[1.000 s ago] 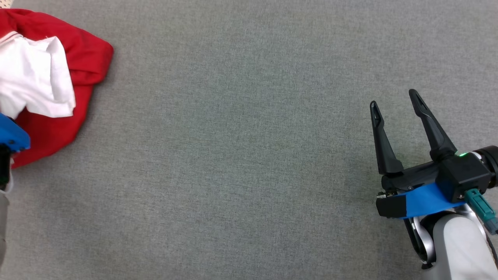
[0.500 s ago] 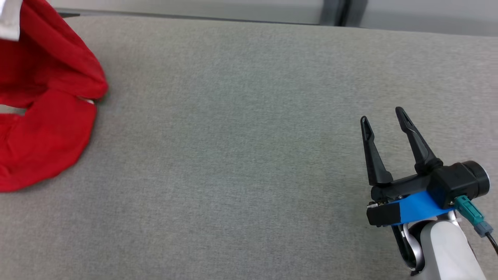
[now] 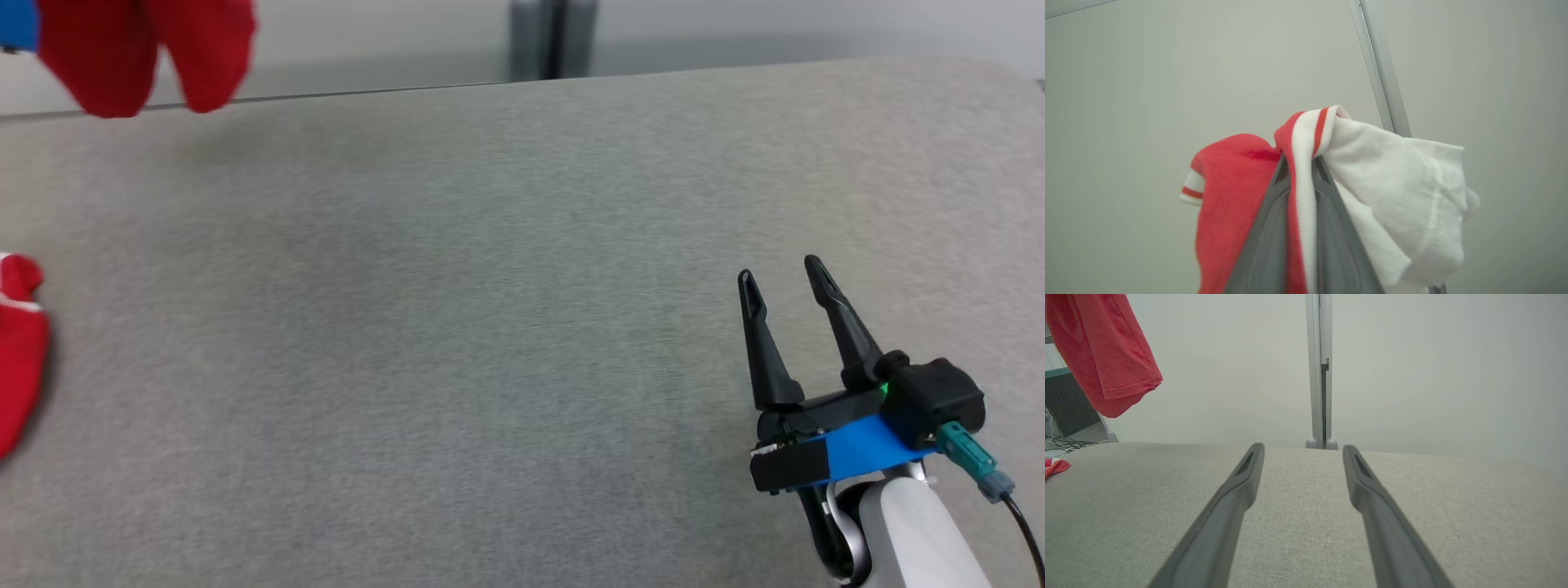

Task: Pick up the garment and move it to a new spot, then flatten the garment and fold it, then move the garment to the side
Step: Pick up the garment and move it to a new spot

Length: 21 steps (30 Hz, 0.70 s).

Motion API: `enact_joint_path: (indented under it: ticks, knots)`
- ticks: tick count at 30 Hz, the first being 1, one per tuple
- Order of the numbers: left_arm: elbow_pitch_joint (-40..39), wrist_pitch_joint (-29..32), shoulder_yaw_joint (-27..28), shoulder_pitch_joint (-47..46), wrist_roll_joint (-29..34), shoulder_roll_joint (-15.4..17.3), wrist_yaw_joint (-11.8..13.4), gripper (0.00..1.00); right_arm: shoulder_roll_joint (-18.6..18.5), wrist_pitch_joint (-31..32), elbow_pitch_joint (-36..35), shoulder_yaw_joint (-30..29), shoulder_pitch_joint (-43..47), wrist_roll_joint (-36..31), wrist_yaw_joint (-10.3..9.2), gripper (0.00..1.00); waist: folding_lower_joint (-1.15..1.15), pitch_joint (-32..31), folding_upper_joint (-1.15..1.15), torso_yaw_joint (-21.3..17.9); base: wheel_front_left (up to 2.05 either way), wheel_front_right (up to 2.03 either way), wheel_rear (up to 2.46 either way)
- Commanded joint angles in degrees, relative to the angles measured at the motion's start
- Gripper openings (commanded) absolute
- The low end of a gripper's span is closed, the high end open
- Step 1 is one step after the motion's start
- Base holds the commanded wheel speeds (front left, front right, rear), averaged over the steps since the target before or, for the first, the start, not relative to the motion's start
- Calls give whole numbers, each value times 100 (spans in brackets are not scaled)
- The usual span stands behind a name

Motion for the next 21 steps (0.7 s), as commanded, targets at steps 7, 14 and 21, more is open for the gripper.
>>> enact_joint_path:
  ticks: [7,14,21]
  knots:
    - [-692,389,-436,-55,118,-386,64,0,2,-41,4,199,-111,327,0,100,1,-67,0,-747,0,0,0]
    - [-1028,474,-875,435,137,-708,88,0,2,-43,-89,248,-118,477,0,100,1,11,0,-1025,0,0,0]
    - [-877,368,-1364,1257,95,-1038,88,0,1,-43,-116,147,-88,475,0,100,1,29,0,-951,0,0,0]
